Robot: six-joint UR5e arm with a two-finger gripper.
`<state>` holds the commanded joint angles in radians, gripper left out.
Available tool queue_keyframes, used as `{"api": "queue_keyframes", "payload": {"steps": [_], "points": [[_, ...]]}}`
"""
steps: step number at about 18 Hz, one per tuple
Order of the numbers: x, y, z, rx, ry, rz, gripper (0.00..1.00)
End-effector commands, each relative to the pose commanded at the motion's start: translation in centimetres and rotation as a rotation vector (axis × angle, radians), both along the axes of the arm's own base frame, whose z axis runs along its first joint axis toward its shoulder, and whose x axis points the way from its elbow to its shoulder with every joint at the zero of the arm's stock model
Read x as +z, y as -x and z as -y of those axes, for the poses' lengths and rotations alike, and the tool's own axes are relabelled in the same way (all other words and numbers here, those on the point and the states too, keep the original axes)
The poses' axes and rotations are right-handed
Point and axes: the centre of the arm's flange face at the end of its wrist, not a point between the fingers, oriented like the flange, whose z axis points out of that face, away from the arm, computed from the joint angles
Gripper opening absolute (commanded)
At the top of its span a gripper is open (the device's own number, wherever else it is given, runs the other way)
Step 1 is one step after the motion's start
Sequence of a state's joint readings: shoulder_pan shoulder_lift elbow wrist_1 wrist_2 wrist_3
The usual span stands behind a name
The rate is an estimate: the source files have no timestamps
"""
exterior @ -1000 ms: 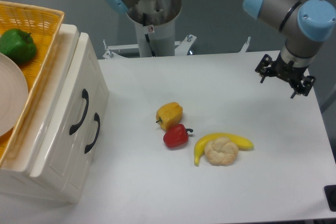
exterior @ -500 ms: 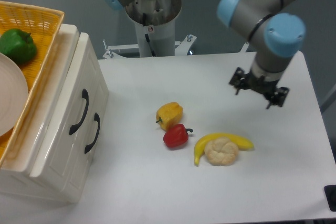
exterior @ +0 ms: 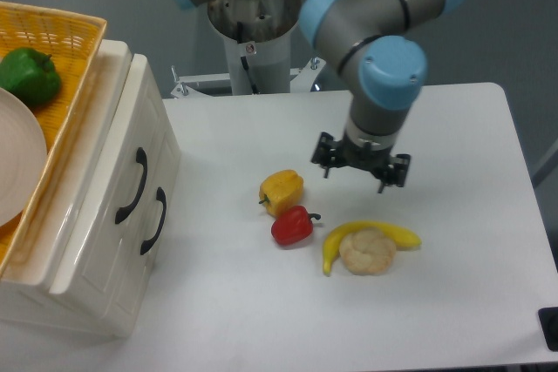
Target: Slide open the top white drawer
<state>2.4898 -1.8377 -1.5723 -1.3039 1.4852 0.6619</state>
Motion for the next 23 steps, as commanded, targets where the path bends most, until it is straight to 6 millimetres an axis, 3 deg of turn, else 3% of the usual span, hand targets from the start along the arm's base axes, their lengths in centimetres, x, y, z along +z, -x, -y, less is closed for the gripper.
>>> {"api": "queue_keyframes", "payload": {"steps": [2,5,7,11,17,23], "points": [[0.8,-1.3,-1.5,0.122,-0.078,0.040,1.00],[2.1,-4.1,-3.5,0.153,-0.112,0.027,1.00],[2.9,-8.4,-5.9,0.188,-0.169,0.120,1.00],[3.5,-11.7,-7.8,0.184,-0.178,0.145,1.00],[3.4,-14.9,-9.2,0.162,-0.202,0.249,1.00],[2.6,-15.5,-9.5,0.152,-0.201,0.302,1.00]]}}
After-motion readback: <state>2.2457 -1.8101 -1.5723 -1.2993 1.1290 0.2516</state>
